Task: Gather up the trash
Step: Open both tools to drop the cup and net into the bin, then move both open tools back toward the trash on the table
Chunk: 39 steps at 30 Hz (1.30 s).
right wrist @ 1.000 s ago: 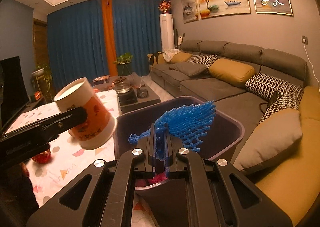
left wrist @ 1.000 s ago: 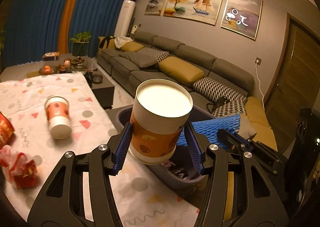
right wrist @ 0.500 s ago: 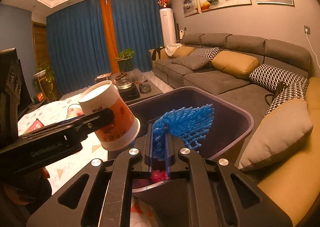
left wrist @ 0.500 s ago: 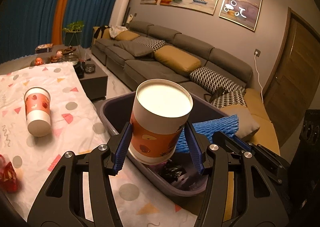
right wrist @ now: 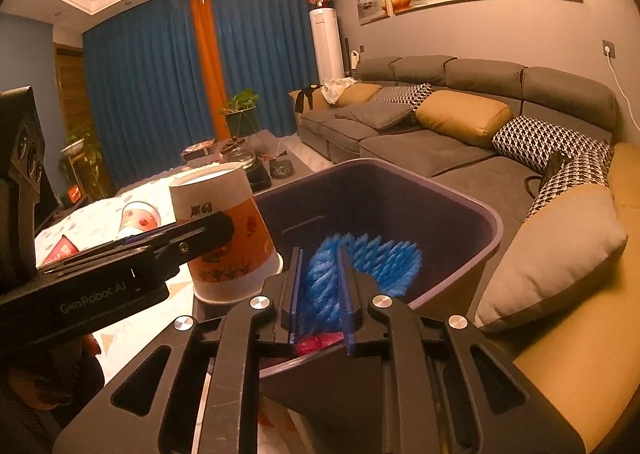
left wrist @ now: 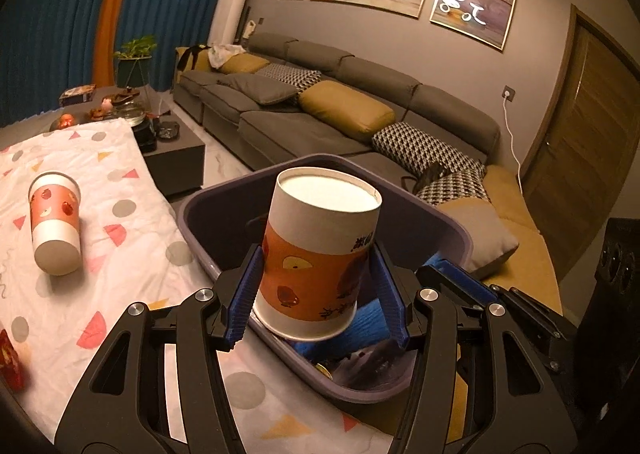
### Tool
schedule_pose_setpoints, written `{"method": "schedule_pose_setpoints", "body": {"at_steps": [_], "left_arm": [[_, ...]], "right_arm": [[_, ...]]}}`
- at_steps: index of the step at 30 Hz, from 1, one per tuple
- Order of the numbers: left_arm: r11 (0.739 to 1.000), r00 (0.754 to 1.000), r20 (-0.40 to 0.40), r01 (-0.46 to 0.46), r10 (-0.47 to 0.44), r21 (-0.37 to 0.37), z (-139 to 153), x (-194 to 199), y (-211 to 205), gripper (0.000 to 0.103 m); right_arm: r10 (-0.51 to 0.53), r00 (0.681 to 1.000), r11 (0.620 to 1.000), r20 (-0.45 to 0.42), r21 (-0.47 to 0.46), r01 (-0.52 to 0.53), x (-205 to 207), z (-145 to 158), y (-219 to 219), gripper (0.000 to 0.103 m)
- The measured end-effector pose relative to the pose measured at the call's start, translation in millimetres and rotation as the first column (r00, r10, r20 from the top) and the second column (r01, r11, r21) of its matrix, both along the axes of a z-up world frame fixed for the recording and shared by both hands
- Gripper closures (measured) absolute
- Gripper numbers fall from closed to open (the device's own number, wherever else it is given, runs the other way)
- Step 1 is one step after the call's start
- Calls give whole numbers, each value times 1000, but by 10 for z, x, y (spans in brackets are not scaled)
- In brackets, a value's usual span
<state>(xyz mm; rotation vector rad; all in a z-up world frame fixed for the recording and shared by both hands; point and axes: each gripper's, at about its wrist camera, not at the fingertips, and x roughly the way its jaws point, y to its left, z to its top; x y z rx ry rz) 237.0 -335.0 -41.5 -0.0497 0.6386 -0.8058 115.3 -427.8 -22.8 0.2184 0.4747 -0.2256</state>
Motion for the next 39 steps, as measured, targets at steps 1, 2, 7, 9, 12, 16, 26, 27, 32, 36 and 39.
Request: {"method": "schedule_pose_setpoints", "body": {"at_steps": [1, 2, 7, 9, 12, 16, 26, 27, 32, 36, 39], "left_arm": [[1000, 1000, 1, 0, 0, 1, -3, -3, -7, 49], [1000, 1000, 0, 5, -5, 3, -6, -6, -19, 49], [1000, 1000, -5, 24, -24, 10, -18, -20, -32, 48], [1000, 1000, 2, 15, -15, 28, -31, -32, -38, 42], [1000, 1000, 0, 15, -15, 27, -34, -46, -22, 33], [999, 1000, 16, -25, 25, 32, -7, -96, 90, 23], [951, 952, 116, -294, 283, 97, 67, -491, 748, 9], [944, 946, 118, -314, 303, 96, 72, -536, 842, 9], [907, 906, 148, -412, 397, 88, 140, -724, 1295, 9], [875, 871, 182, -476, 456, 87, 202, -884, 1623, 9], [841, 836, 197, -535, 513, 82, 235, -1015, 1931, 9]], "right_arm": [[-3, 1000, 1000, 2, 0, 3, -9, -1, -6, 76], [-8, 1000, 1000, 3, 1, 8, -23, -2, -7, 73], [-31, 1000, 999, 4, 9, 31, -111, -18, -14, 67], [-43, 999, 999, 5, 15, 43, -150, -24, -24, 65], [-61, 998, 998, 9, 16, 61, -200, 3, -24, 64], [-71, 997, 997, 17, 5, 71, -273, 51, -4, 64], [-57, 996, 998, 65, -34, 60, -449, 180, 203, 37], [-55, 996, 998, 65, -33, 57, -465, 182, 210, 35], [-37, 996, 998, 79, -39, 40, -573, 242, 347, 31], [-10, 996, 999, 87, -43, 14, -659, 275, 530, 30], [18, 996, 999, 89, -48, -14, -693, 284, 695, 30]]}}
